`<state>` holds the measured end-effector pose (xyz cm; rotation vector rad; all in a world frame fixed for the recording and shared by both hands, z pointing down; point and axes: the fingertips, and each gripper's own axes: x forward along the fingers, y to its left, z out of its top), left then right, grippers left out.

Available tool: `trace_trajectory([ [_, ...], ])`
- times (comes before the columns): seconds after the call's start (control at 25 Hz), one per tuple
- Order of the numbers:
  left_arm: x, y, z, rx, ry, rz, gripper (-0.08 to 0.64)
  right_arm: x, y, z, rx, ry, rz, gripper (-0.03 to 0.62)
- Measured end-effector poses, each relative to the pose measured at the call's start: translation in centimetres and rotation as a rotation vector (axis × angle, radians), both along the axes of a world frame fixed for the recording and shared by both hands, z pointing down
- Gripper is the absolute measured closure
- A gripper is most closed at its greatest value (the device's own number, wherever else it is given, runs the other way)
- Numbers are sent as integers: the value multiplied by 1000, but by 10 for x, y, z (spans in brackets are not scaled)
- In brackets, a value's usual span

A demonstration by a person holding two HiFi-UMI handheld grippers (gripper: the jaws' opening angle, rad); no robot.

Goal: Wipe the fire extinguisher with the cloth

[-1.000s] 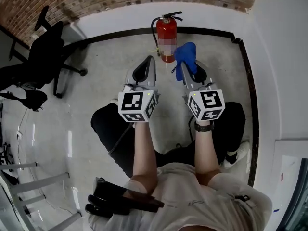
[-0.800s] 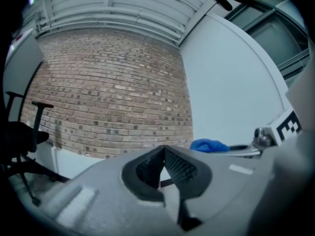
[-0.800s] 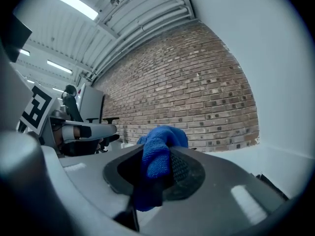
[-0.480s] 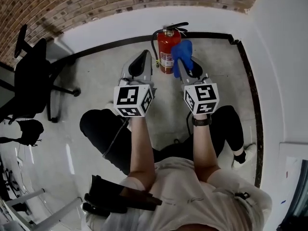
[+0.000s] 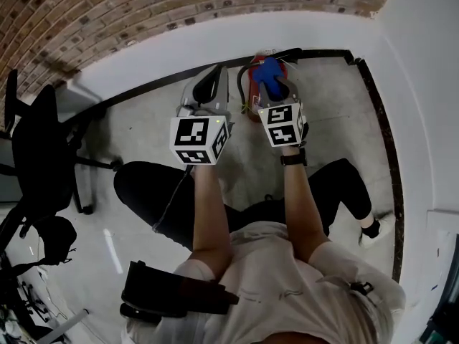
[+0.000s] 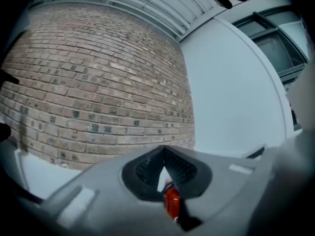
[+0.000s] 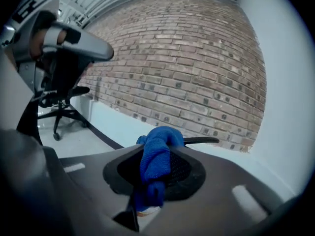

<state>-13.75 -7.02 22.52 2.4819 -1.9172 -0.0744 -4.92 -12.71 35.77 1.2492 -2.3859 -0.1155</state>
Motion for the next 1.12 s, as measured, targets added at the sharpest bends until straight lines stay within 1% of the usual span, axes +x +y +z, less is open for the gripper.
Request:
trace_trajectory([
  [0.12, -16, -22, 3, -6, 2, 25, 560, -20, -20, 22, -19, 95, 12, 509],
  [0.2, -22, -36, 9, -15, 12, 43, 560, -34, -24, 40, -26, 166, -18, 509],
  [0.32, -28, -55, 19, -30, 33, 63, 560, -56, -17, 60, 22, 284, -82, 511],
  [0.4, -31, -65, 22, -34, 49, 65, 560, -65, -7, 88, 19, 373, -120, 511],
  [0.44, -33, -70, 23, -34, 57, 62, 560, -64, -4, 108, 7, 405, -115, 512],
  [0.48, -36, -72, 24, -34, 65, 58, 560, -60, -2, 130, -10, 424, -96, 512],
  [0.56, -43, -75, 25, -34, 80, 43, 560, -53, 1, 177, -55, 432, -57, 512],
  [0.72, -59, -73, 36, -52, 97, -3, 560, -49, 4, 255, -168, 431, -34, 512],
  [0.88, -67, -71, 57, -93, 63, -35, 560, -52, -1, 320, -245, 483, -39, 512],
  [1.0, -63, -65, 74, -121, 58, -32, 560, -60, 0, 361, -291, 517, -60, 511],
  [1.04, -62, -63, 79, -132, 57, -31, 560, -62, 3, 375, -303, 541, -74, 512],
  [1.08, -60, -61, 84, -141, 56, -30, 560, -62, 5, 391, -327, 569, -90, 511],
  [1.12, -59, -60, 87, -150, 53, -28, 560, -59, 8, 408, -380, 590, -96, 511],
])
